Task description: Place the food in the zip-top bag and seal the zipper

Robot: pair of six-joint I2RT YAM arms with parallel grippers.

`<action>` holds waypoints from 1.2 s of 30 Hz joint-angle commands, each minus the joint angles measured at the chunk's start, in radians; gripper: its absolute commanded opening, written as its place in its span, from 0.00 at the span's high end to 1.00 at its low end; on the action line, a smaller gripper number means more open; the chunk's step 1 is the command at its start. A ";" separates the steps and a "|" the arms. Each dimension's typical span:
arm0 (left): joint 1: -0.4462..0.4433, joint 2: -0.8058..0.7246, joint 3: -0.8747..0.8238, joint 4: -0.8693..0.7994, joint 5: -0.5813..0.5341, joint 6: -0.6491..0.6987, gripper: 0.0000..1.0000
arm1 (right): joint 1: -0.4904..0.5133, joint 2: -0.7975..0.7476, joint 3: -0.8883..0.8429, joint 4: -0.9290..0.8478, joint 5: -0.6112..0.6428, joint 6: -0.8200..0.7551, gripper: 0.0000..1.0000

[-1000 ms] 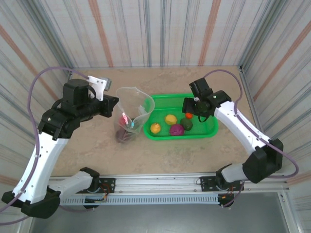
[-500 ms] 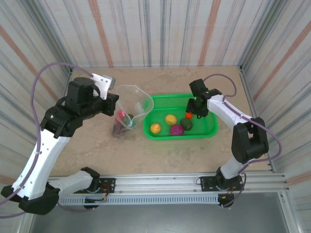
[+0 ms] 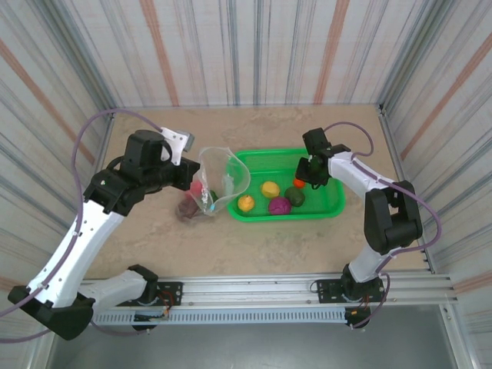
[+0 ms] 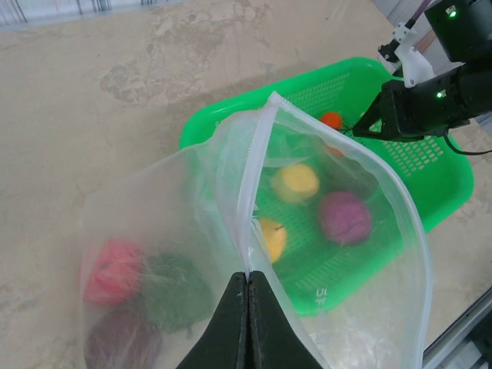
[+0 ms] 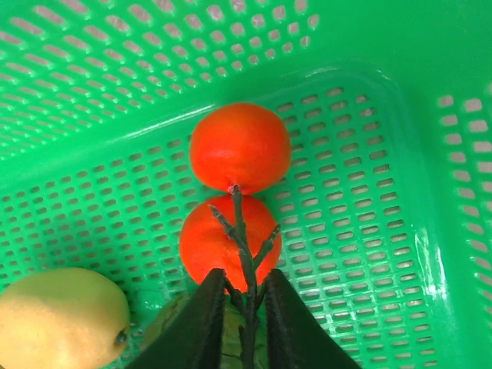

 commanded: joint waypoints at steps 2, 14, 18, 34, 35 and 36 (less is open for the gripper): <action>-0.004 -0.022 -0.007 0.016 0.029 -0.023 1.00 | -0.009 -0.003 -0.019 0.004 -0.010 -0.013 0.94; -0.004 -0.026 0.002 -0.005 0.033 -0.025 1.00 | 0.004 -0.177 0.029 -0.124 0.027 -0.037 1.00; -0.005 -0.029 0.008 -0.008 0.038 -0.030 1.00 | 0.024 -0.286 0.074 -0.192 0.025 -0.042 1.00; 0.006 -0.039 0.007 -0.001 0.080 -0.069 1.00 | 0.489 -0.341 0.543 -0.293 -0.061 -0.146 1.00; 0.008 -0.039 0.007 -0.003 0.085 -0.073 1.00 | 0.511 -0.326 0.557 -0.290 -0.075 -0.150 1.00; 0.009 -0.039 0.008 -0.001 0.091 -0.076 1.00 | 0.530 -0.316 0.567 -0.286 -0.084 -0.154 1.00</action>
